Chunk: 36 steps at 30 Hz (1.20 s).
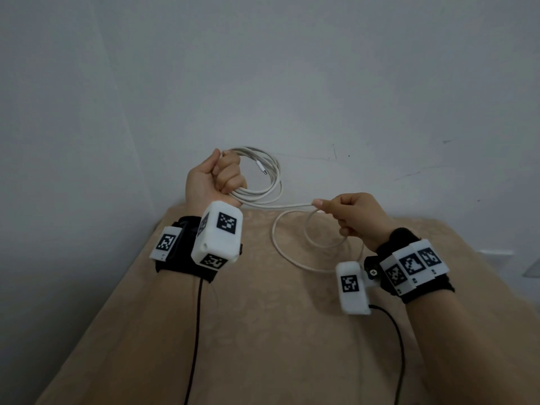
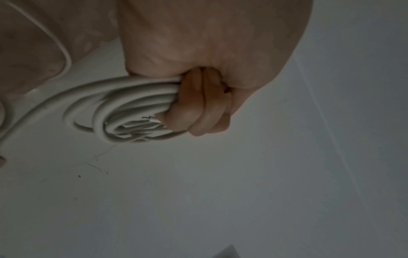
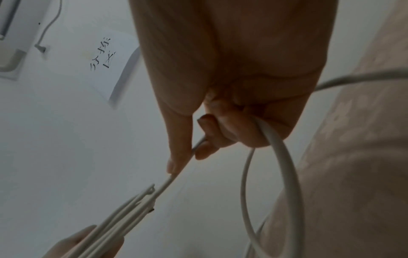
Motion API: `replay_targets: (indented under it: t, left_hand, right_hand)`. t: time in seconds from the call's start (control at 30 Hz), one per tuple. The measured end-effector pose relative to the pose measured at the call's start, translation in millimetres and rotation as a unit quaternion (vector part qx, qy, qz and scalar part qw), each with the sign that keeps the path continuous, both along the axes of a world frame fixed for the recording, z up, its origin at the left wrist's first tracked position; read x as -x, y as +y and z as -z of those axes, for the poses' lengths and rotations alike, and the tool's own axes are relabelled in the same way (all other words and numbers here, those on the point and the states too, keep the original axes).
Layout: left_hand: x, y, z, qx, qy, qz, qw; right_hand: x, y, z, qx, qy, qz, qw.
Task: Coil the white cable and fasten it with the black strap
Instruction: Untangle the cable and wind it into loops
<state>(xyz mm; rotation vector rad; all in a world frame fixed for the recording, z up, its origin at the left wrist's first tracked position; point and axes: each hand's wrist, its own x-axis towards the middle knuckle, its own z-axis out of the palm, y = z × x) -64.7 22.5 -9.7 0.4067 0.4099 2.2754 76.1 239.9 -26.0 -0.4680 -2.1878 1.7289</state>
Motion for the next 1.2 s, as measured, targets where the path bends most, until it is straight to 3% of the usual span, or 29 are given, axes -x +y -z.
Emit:
replay_targets:
  t: [0.3,0.7,0.87,1.2]
  left_hand:
    - [-3,6,3,0.041,0.049,0.102,0.993]
    - [-11,26,6,0.076,0.087,0.261,0.958]
    - [-19,32,2,0.103,0.136,0.272,0.947]
    - [-24,34,0,0.121,0.151,0.288,0.938]
  right_hand:
    - [-4,14,-4,0.084,0.019,0.036,0.996]
    - [-2,12,-6,0.154,0.000,0.008,0.988]
    - [2,13,-6,0.236,-0.011,-0.009,0.972]
    - [4,15,-5,0.371,-0.062,-0.040,0.926]
